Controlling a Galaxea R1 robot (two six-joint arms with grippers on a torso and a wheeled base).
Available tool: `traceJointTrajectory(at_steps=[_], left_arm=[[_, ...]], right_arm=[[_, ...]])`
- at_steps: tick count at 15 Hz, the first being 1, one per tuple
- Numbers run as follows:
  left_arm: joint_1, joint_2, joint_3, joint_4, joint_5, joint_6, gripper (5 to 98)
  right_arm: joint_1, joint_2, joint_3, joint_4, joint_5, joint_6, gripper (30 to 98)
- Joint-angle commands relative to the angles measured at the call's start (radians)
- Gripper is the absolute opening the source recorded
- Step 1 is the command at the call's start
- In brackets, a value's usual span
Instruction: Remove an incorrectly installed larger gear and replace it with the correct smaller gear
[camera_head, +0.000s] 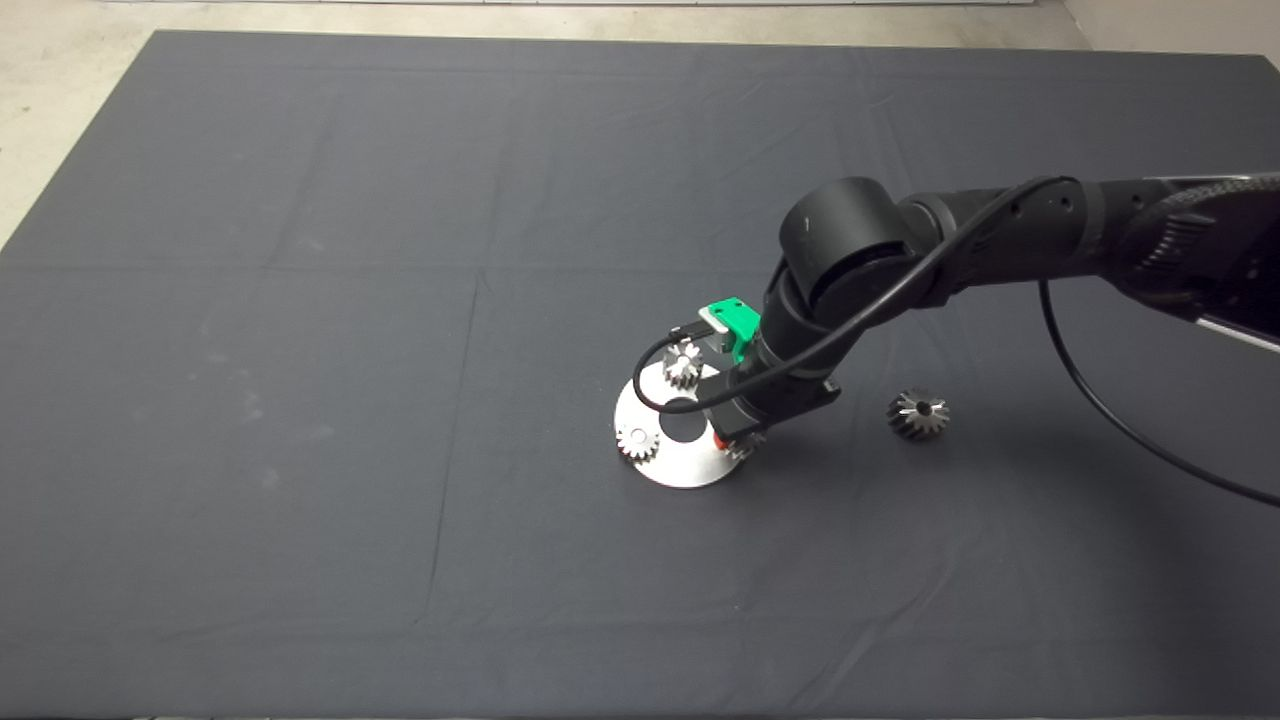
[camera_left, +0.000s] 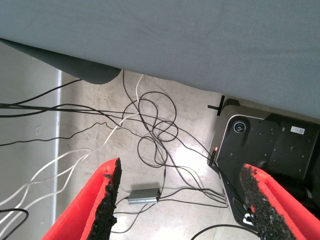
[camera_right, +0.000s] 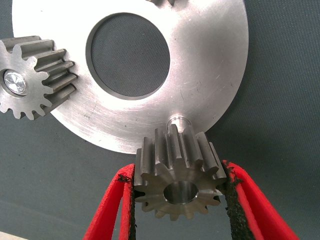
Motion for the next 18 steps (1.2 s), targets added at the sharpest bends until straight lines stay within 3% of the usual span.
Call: traceJointTrajectory(at_steps=[1, 18], left_arm=[[0.003, -0.002, 0.013, -0.010, -0.004, -0.001, 59.7], [0.003, 0.000, 0.011, -0.008, -0.003, 0.005, 59.7]], right_arm=[[0.035, 0.003, -0.006, -0.029, -0.103, 0.007, 34.9], [0.026, 0.026, -0.017, -0.043, -0.103, 0.007, 34.9]])
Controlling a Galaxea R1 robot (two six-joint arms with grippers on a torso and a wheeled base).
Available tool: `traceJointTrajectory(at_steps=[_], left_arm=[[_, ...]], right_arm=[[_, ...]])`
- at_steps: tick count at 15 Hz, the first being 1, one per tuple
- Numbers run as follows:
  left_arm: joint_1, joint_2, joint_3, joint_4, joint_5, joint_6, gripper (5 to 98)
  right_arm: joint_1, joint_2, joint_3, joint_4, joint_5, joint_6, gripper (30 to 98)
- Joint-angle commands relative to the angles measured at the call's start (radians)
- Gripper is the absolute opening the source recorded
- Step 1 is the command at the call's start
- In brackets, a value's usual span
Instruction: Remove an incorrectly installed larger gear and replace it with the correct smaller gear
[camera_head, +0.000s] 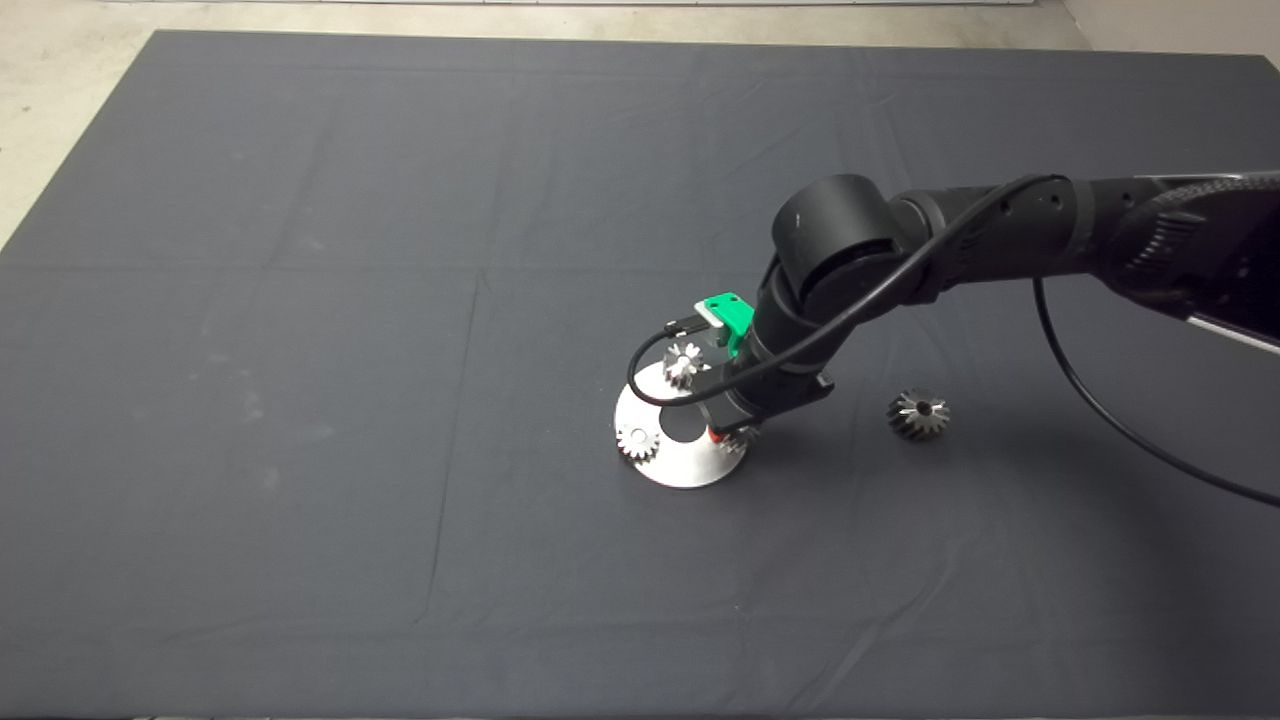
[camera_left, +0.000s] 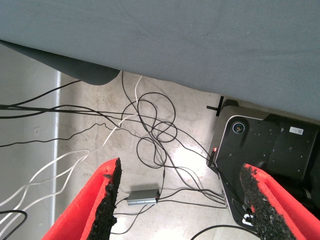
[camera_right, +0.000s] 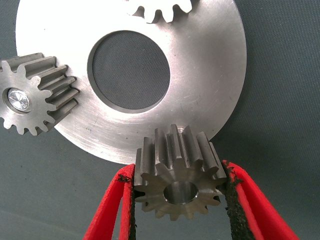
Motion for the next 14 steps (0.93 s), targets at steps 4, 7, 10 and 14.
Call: traceJointTrajectory(at_steps=[4, 7, 10, 14], left_arm=[[0.002, -0.004, 0.012, -0.008, 0.003, 0.003, 59.7], [0.003, -0.004, 0.013, -0.008, 0.002, 0.002, 59.7], [0.003, -0.003, 0.013, -0.007, 0.001, 0.002, 59.7], [0.003, -0.003, 0.013, -0.007, -0.001, 0.003, 59.7]], right_arm=[[0.024, -0.007, 0.047, -0.029, -0.103, 0.015, 34.9], [0.024, -0.051, 0.079, -0.029, -0.103, 0.038, 35.0], [0.024, -0.050, 0.079, -0.029, -0.104, 0.038, 34.9], [0.018, -0.039, 0.070, -0.029, -0.104, 0.038, 35.0]])
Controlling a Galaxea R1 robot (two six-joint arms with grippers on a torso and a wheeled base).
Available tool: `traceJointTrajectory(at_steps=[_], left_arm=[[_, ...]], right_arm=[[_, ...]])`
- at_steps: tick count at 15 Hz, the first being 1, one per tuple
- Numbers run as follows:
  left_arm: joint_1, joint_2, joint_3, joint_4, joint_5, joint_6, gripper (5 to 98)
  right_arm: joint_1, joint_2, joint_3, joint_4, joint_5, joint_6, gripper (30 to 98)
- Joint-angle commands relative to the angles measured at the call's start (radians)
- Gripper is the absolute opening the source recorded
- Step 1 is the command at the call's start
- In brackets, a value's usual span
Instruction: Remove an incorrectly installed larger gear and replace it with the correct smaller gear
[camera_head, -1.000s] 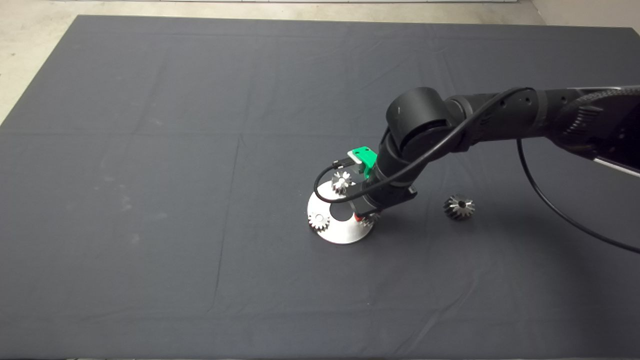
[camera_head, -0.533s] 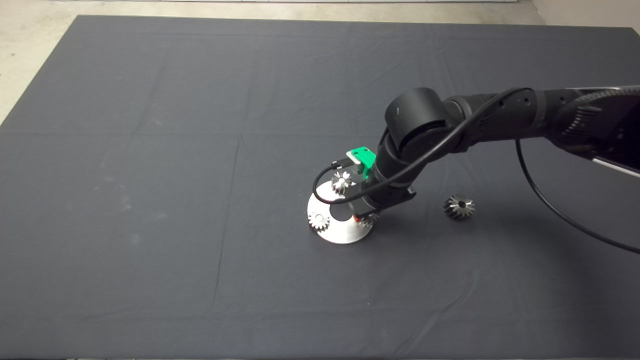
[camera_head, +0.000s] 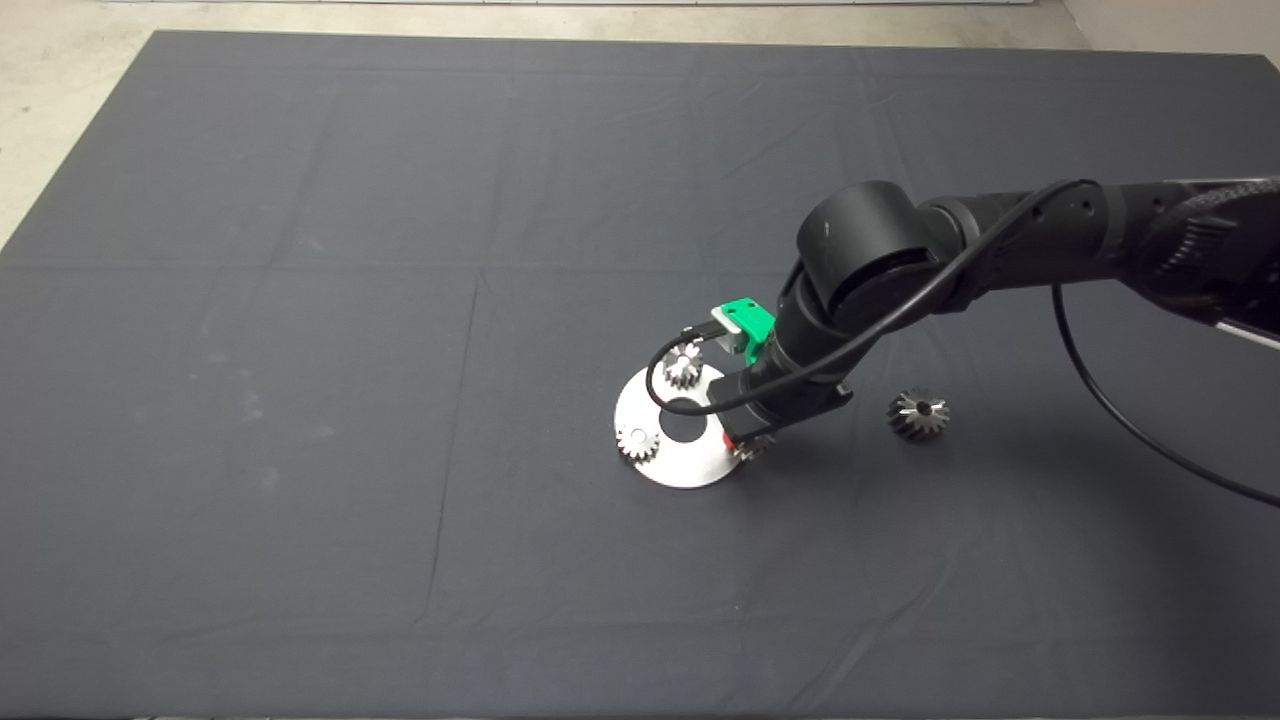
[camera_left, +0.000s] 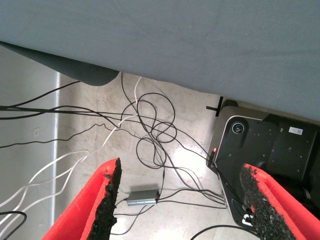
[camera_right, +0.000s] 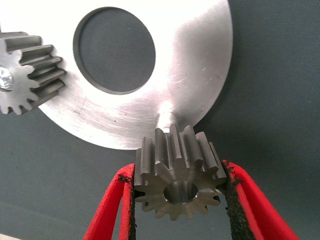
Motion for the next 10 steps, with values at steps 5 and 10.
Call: traceJointTrajectory(at_steps=[5, 10], left_arm=[[0.002, -0.001, 0.013, -0.007, -0.015, 0.003, 59.7], [0.002, 0.001, 0.011, -0.007, -0.016, 0.003, 59.7]], right_arm=[[0.019, 0.057, -0.038, -0.026, -0.105, 0.011, 35.1], [0.019, 0.057, -0.042, -0.026, -0.105, 0.010, 34.8]])
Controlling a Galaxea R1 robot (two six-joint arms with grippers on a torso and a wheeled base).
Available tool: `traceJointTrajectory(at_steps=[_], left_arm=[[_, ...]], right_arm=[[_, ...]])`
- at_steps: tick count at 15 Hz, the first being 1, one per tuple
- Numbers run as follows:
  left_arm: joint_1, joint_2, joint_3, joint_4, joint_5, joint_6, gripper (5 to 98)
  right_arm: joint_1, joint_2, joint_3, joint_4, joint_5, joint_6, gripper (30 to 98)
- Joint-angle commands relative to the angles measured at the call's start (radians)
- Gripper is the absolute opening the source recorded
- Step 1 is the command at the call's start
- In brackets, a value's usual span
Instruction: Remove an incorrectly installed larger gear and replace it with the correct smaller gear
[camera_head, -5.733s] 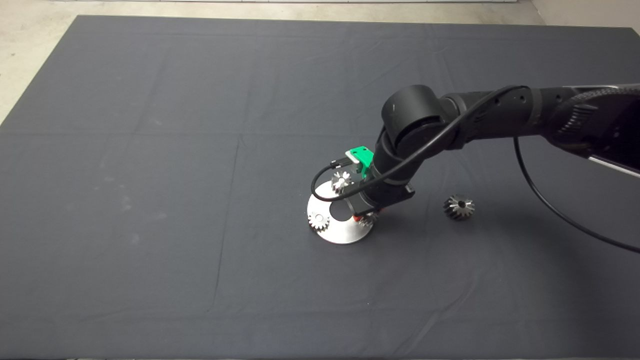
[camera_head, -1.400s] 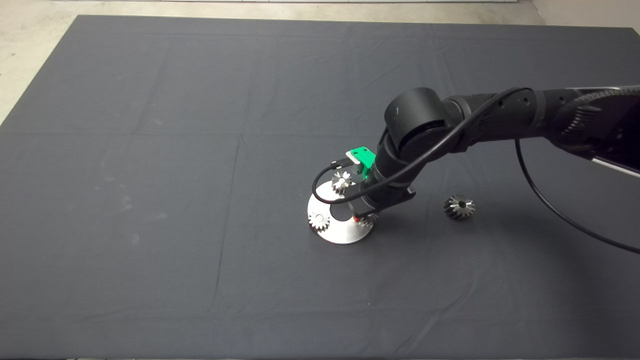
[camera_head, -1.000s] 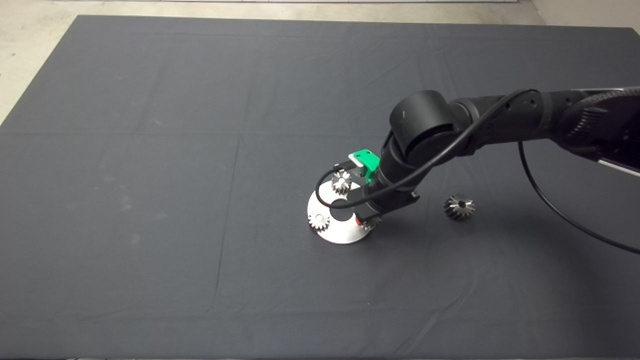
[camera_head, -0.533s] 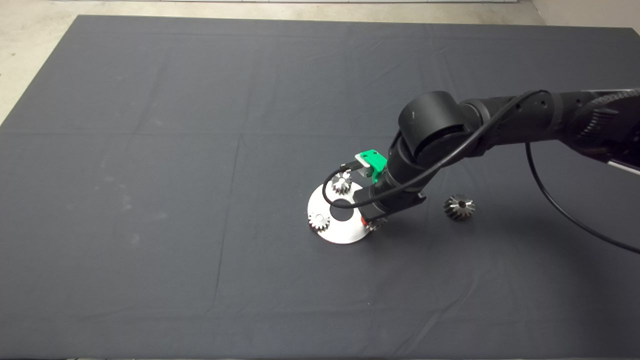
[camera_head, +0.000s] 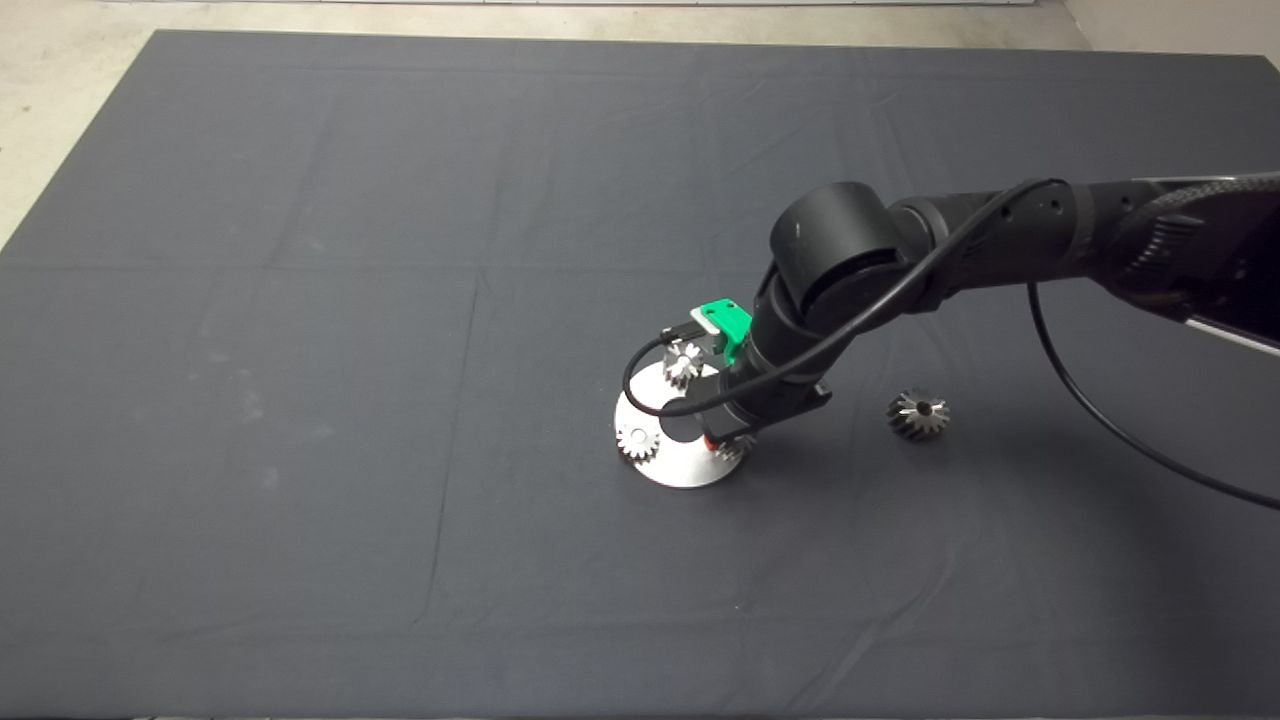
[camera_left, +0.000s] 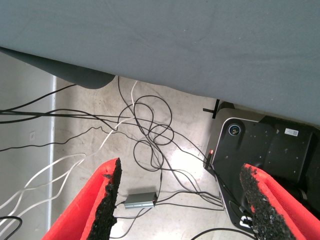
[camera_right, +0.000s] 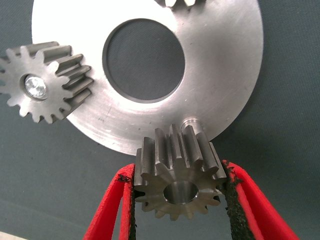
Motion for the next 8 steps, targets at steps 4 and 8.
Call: traceJointTrajectory(at_steps=[4, 8], left_arm=[[0.002, -0.002, 0.012, -0.007, 0.002, 0.003, 59.7], [0.002, -0.002, 0.013, -0.007, 0.002, 0.003, 59.7]], right_arm=[[0.019, 0.004, -0.007, -0.026, -0.106, 0.000, 34.9], [0.019, -0.003, 0.001, -0.026, -0.106, 0.000, 34.9]])
